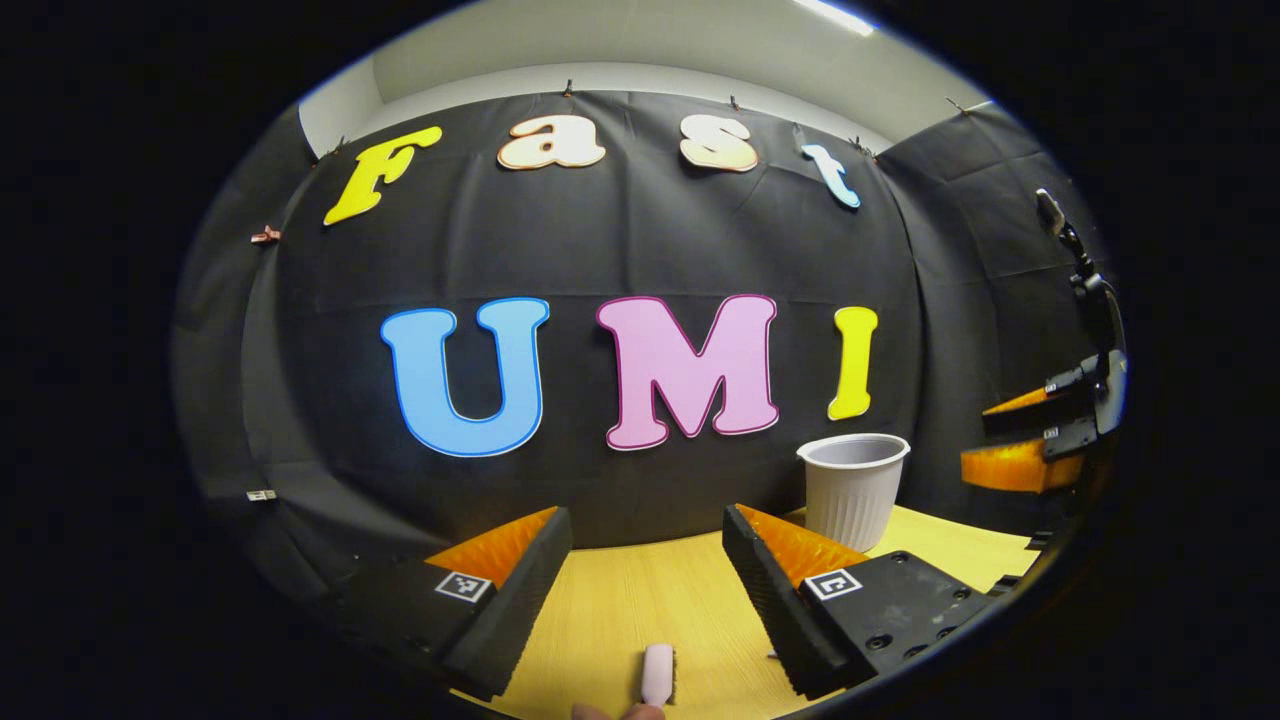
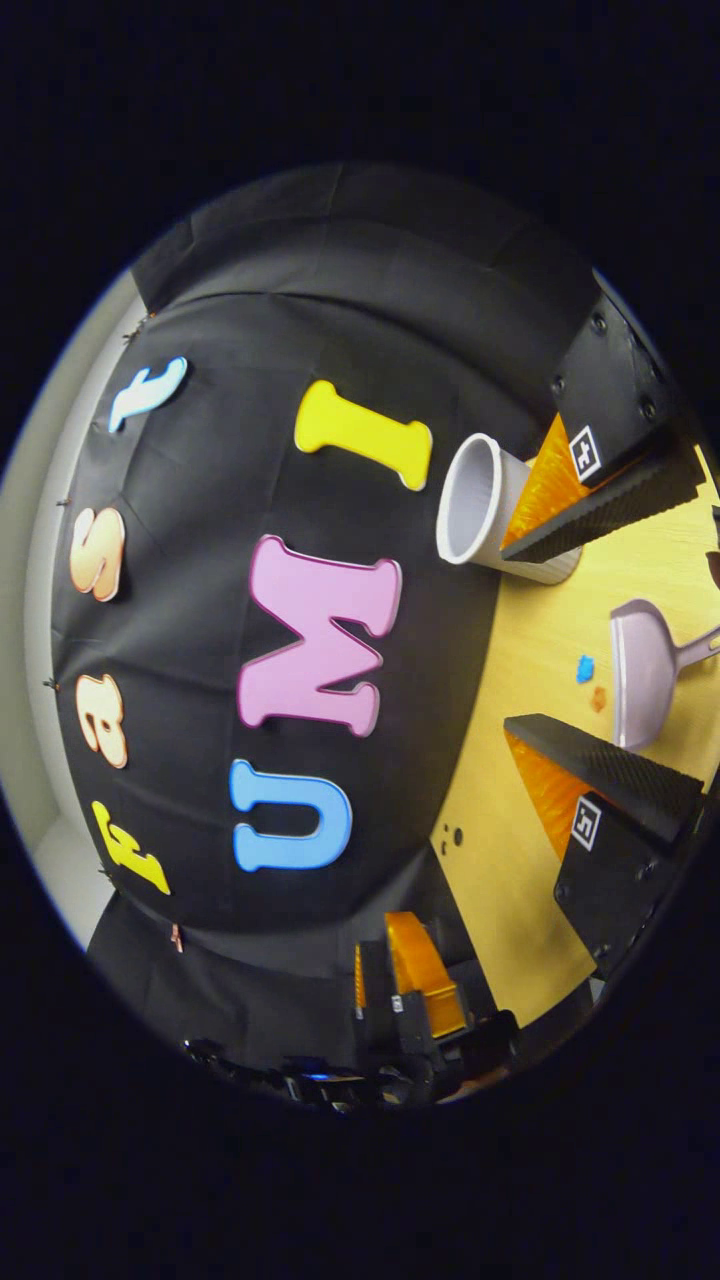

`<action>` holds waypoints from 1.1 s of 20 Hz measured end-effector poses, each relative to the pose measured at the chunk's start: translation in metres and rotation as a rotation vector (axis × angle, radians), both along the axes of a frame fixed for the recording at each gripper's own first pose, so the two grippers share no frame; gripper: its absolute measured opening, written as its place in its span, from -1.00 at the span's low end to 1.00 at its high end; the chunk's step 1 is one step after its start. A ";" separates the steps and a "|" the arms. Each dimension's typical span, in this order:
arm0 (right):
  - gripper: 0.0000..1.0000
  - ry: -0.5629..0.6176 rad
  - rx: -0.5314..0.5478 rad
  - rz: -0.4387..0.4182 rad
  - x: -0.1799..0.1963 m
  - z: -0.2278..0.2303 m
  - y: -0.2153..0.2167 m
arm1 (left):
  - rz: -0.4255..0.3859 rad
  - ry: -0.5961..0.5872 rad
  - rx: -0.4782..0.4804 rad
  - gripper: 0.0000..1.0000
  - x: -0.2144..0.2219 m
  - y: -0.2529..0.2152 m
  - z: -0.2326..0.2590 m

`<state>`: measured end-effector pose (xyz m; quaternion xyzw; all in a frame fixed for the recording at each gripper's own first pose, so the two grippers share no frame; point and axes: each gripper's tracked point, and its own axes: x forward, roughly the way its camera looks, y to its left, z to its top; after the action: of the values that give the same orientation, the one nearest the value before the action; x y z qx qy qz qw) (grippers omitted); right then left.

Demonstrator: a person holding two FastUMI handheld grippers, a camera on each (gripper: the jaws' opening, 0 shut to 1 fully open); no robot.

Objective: Pick up the small broom and dustpan from the desktop, sweep the trash into the dustpan with the broom, and then empty the trash into the garbage bin.

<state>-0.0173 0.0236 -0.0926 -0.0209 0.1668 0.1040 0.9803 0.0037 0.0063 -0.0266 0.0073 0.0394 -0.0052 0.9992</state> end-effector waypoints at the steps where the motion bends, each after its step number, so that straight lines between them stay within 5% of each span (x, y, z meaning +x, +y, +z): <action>1: 0.94 0.058 -0.001 0.016 -0.004 -0.015 0.000 | 0.005 0.008 -0.003 0.96 0.000 0.001 -0.003; 12: 0.92 0.600 -0.113 0.151 -0.076 -0.204 -0.015 | 0.053 0.071 0.008 0.95 -0.009 0.003 -0.023; 22: 0.80 0.844 -0.166 0.210 -0.081 -0.308 0.001 | 0.112 0.122 0.040 0.94 -0.024 0.005 -0.034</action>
<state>-0.0987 0.0248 -0.4007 -0.0723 0.5572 0.1886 0.8054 -0.0207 0.0116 -0.0602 0.0245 0.1006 0.0512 0.9933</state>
